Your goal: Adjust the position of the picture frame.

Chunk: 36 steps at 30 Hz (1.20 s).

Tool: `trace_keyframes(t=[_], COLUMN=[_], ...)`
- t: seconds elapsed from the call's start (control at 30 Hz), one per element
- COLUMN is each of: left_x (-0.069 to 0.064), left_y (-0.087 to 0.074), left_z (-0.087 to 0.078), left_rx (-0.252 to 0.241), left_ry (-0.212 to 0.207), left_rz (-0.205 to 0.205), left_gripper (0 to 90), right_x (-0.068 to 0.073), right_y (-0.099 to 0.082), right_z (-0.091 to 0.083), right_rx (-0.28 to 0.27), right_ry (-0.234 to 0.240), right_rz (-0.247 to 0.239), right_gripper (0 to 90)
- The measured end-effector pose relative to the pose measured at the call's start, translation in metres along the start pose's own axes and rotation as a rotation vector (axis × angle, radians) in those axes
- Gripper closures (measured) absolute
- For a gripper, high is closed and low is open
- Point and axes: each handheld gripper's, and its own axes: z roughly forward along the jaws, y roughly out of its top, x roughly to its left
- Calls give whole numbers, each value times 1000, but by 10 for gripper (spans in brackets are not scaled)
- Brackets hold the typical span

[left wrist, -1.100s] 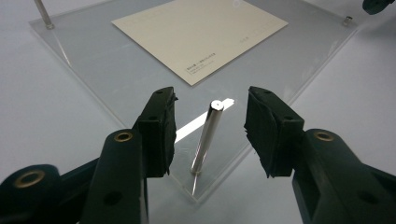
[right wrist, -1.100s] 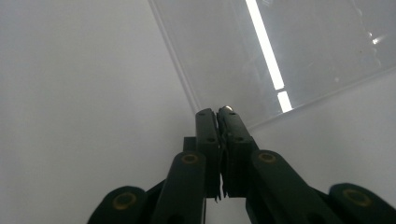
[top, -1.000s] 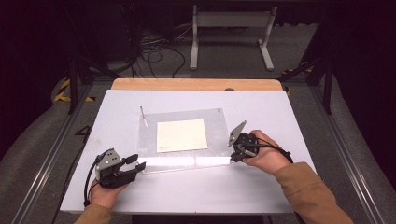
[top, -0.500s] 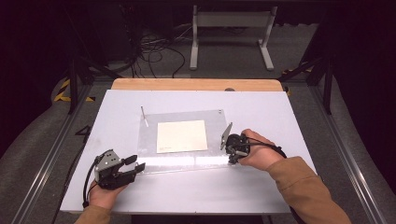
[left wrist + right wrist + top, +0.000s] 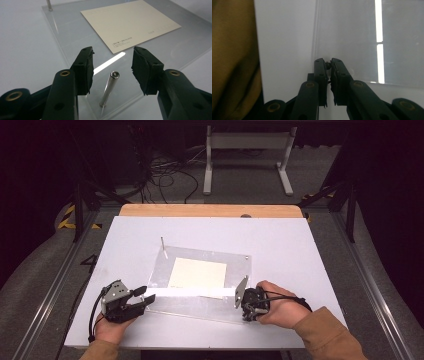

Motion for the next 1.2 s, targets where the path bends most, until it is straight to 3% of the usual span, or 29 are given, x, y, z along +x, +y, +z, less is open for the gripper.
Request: trace_keyframes(t=[0.23, 0.4, 0.53, 0.57, 0.6, 0.8, 0.93, 1.03, 1.2], left_x=[1, 2, 4, 4, 5, 1, -3, 1, 20], left_y=[0, 0, -1, -1, -1, 0, 8, 13, 26], left_z=[-2, -4, -6, -6, -7, -6, -6, -4, 7], left_rx=[3, 12, 14, 14, 10, 1, -20, -36, -60], left_ry=[1, -5, -18, -18, -26, 15, 93, 103, 145], left_rz=[-9, -20, -62, -62, -75, -31, 42, 41, 9], left_gripper=[540, 603, 729, 778, 807, 833, 845, 846, 846], right_x=[21, 19, 13, 13, 8, -1, -3, -6, -9], right_y=[2, -5, -15, -15, -21, -35, -42, -47, -54], right_z=[3, 3, -1, -1, -5, -13, -16, -21, -27], right_rx=[-22, -77, -221, -221, -308, -455, -494, -527, -555], right_ry=[60, 82, 106, 106, 101, 76, 55, 33, -7], right_rz=[-13, 13, 40, 40, 42, 90, 109, 134, 172], right_gripper=[823, 823, 774, 774, 745, 747, 761, 762, 761])
